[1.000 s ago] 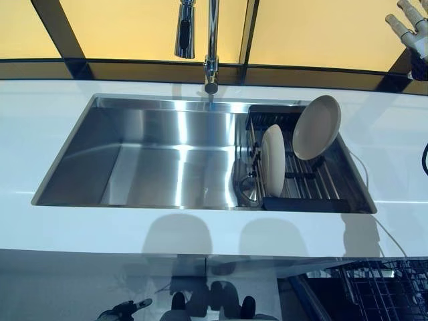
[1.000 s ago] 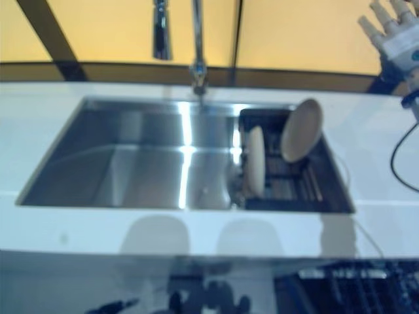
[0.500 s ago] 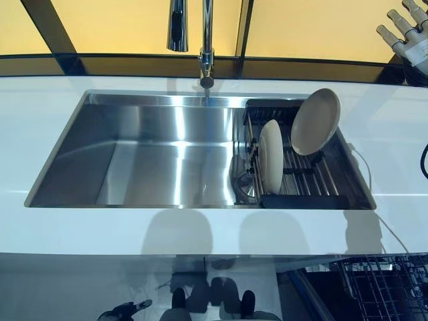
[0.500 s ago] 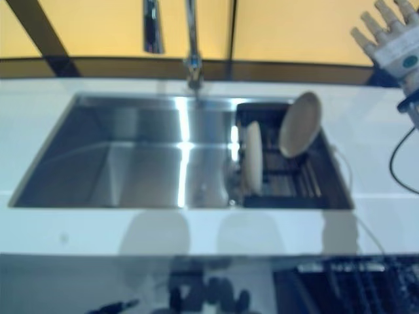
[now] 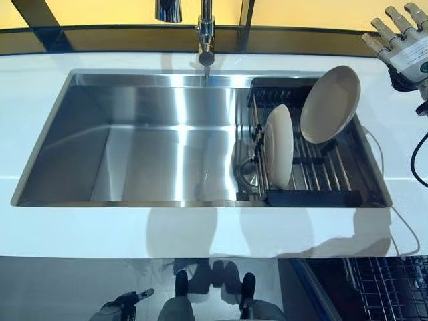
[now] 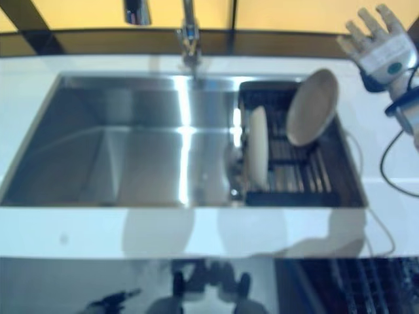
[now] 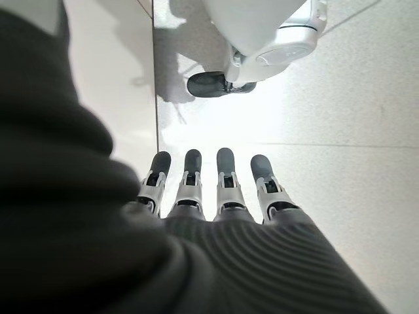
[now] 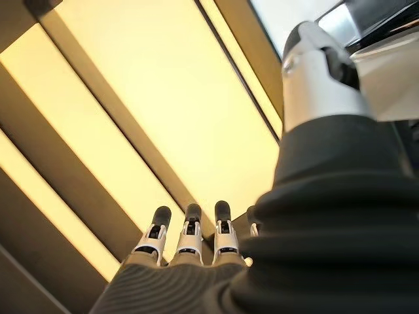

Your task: Take plates into dishwasher

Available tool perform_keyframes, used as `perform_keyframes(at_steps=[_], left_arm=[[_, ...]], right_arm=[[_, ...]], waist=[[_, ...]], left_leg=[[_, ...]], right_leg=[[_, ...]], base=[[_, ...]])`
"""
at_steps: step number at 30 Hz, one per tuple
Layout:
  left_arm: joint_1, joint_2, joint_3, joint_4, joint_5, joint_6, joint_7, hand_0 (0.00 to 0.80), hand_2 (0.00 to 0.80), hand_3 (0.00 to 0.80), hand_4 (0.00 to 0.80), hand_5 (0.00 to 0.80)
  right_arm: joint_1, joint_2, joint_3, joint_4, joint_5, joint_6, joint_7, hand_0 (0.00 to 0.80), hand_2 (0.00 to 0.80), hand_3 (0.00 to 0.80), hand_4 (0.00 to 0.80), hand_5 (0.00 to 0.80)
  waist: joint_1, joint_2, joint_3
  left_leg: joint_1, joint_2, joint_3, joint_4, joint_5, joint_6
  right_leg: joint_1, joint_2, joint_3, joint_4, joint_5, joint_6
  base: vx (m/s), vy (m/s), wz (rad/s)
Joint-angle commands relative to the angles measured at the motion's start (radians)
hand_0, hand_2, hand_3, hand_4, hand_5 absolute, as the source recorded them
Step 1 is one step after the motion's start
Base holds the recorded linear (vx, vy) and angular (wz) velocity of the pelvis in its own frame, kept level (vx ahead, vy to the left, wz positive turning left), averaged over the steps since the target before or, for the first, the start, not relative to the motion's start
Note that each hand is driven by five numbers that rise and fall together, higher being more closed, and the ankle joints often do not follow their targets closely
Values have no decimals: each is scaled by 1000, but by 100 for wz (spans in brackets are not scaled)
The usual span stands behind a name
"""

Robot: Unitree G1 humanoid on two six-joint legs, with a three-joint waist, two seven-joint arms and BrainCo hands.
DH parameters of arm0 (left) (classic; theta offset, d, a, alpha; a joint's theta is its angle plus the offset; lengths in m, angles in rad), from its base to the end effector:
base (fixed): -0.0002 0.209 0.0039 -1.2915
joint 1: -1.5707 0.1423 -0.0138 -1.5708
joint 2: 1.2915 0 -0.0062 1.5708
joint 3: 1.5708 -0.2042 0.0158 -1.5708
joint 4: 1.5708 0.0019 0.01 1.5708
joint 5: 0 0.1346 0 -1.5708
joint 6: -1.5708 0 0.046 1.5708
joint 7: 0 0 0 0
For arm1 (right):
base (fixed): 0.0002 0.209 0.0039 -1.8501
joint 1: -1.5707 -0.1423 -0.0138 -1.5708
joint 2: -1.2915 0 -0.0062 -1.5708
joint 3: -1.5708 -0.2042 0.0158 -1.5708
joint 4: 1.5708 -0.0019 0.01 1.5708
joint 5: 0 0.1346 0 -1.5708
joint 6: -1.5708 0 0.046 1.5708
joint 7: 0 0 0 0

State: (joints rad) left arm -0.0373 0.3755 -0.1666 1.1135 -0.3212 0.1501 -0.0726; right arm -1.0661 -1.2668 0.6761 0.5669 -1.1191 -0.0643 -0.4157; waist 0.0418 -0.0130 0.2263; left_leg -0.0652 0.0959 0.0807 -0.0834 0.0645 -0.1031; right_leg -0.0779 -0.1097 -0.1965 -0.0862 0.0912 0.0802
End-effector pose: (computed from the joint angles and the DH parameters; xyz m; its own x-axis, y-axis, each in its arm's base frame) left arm 0.0976 0.2696 -0.1117 0.3403 0.1832 -0.9223 -0.0956 0.9825 0.1599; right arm 0.2968 -0.3377 0.2885 0.8620 0.2770 0.4245 0.4675 -0.7583 -0.4545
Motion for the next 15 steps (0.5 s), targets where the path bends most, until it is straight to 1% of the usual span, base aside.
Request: perform_keyframes(at_steps=[1,15], left_arm=[[-45,42,-49,22,-29,0,0,0,0,0,0,0],[-64,54,-53,10,-51,-3,-16,0,0,0,0,0]], right_arm=[[-143,7,61,-11,4,45,-34,0,0,0,0,0],[-163,26,81,-1,-33,47,-32,0,0,0,0,0]], waist=[[1,-2,9],[-8,12,31]], left_leg=[[-21,-6,-25,-4,6,10],[-36,-8,-8,-4,10,4]], right_leg=[[5,-14,25,-1,-1,66],[-19,-20,18,-1,7,68]], base=[[-72,-6,0],[-21,0,0]])
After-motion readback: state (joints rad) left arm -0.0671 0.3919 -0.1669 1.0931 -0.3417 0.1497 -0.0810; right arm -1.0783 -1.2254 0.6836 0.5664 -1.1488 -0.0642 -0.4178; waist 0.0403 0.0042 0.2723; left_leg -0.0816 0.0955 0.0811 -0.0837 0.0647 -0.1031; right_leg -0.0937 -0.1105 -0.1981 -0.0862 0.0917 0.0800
